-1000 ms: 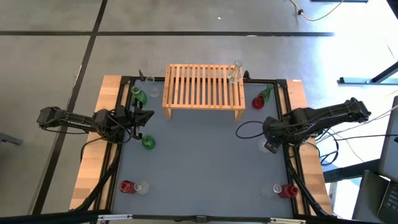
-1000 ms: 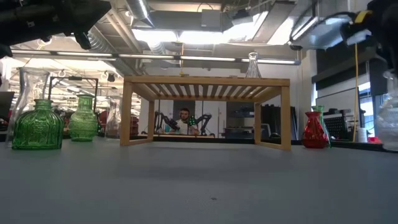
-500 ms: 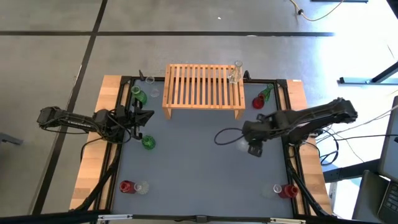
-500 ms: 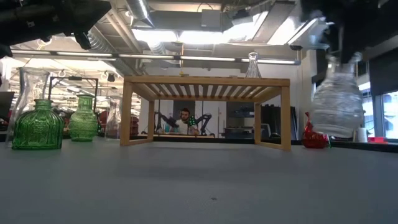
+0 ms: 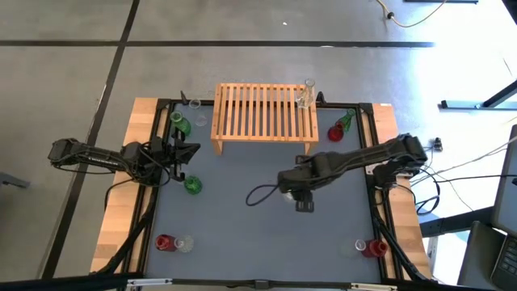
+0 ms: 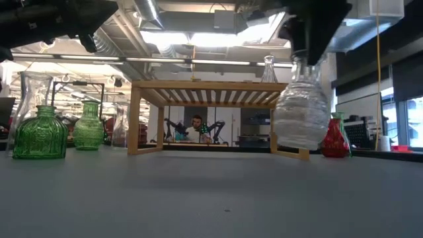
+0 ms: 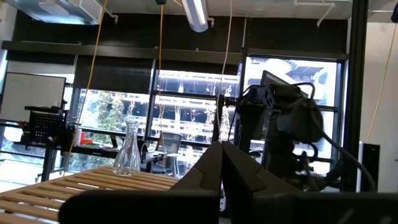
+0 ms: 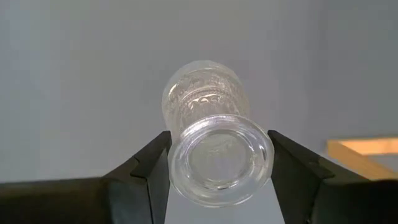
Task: Sort vases onto shelf
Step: Put the transparent vase on the shelf aligned with the other transparent vase
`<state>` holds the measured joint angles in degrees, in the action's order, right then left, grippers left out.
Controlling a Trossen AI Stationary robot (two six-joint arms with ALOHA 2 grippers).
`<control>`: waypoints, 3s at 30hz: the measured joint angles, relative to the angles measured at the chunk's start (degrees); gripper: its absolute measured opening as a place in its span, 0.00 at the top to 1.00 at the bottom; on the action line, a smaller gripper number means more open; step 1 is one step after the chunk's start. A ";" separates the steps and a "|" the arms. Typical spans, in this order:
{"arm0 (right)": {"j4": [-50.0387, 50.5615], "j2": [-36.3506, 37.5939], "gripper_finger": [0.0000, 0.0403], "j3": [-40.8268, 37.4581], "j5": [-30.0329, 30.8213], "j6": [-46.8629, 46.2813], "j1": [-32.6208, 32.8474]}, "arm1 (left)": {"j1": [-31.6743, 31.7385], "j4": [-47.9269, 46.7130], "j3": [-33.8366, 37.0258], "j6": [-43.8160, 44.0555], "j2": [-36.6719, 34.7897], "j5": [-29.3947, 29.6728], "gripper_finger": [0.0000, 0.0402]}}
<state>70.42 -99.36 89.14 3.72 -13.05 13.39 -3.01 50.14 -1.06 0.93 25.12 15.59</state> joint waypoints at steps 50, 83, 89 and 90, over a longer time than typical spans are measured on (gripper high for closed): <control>-5.88 3.58 0.24 1.50 -2.68 4.07 -2.16 | -0.02 0.01 0.00 0.46 0.00 -0.10 0.99; -55.62 29.14 0.25 -40.93 3.79 -4.56 1.69 | -0.01 0.56 0.02 0.46 -0.01 -0.04 0.99; -64.18 28.17 0.25 -45.35 4.67 -4.51 2.12 | -0.01 0.49 0.02 0.46 0.00 -0.04 0.99; -65.66 27.90 0.25 -45.89 4.71 -4.51 2.12 | 0.00 0.49 0.02 0.46 -0.01 -0.04 0.99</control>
<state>4.75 -71.46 43.26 8.43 -17.56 15.51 -3.01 50.63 -1.04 1.39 25.10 15.55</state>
